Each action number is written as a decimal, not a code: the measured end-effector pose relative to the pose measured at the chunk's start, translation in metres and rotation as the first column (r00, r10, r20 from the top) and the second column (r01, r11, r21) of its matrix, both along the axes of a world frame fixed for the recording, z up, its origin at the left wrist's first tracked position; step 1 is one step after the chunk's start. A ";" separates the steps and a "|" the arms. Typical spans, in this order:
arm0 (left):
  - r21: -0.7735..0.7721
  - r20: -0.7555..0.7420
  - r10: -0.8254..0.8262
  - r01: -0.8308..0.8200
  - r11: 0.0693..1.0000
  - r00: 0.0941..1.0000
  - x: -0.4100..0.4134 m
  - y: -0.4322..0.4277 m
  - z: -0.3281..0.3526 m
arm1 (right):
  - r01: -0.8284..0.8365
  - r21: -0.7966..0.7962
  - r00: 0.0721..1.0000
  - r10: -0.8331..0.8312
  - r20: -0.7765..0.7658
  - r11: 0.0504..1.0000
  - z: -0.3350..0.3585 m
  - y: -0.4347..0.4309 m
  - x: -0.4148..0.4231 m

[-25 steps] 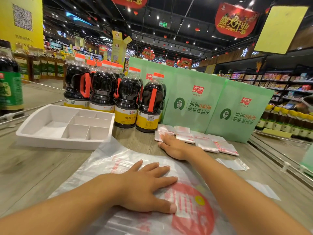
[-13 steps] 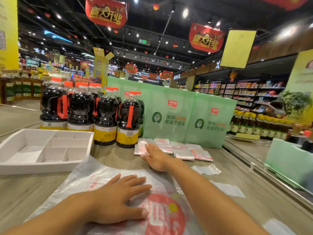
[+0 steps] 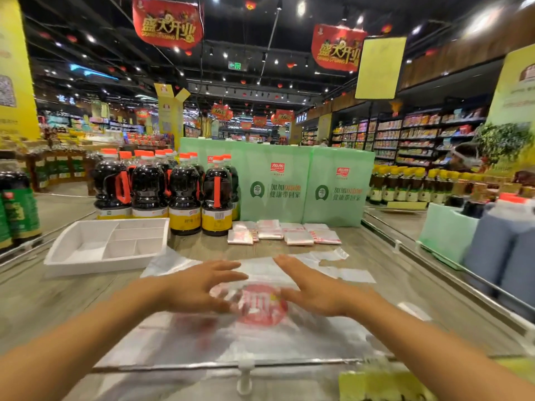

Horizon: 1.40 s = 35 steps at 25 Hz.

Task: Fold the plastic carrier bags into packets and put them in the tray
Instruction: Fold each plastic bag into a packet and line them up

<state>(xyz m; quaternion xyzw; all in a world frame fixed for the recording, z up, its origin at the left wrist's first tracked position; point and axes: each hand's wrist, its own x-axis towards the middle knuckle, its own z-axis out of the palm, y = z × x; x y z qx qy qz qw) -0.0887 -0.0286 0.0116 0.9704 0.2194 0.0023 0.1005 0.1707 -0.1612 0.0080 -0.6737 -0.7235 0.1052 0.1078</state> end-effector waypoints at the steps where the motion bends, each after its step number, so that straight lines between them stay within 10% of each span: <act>1: -0.051 -0.049 -0.009 0.007 0.999 0.999 -0.004 -0.009 -0.001 | -0.010 -0.048 1.000 0.010 -0.018 0.999 -0.003 -0.013 -0.002; 13: -0.095 -0.322 0.074 -0.110 0.989 0.944 0.011 -0.023 -0.022 | -0.019 -0.317 0.974 0.090 0.209 0.948 -0.020 -0.024 0.013; 35: -0.085 -0.137 -0.076 0.065 0.994 0.988 0.035 -0.003 -0.036 | -0.100 -0.194 0.995 0.104 0.009 0.976 -0.015 -0.024 0.045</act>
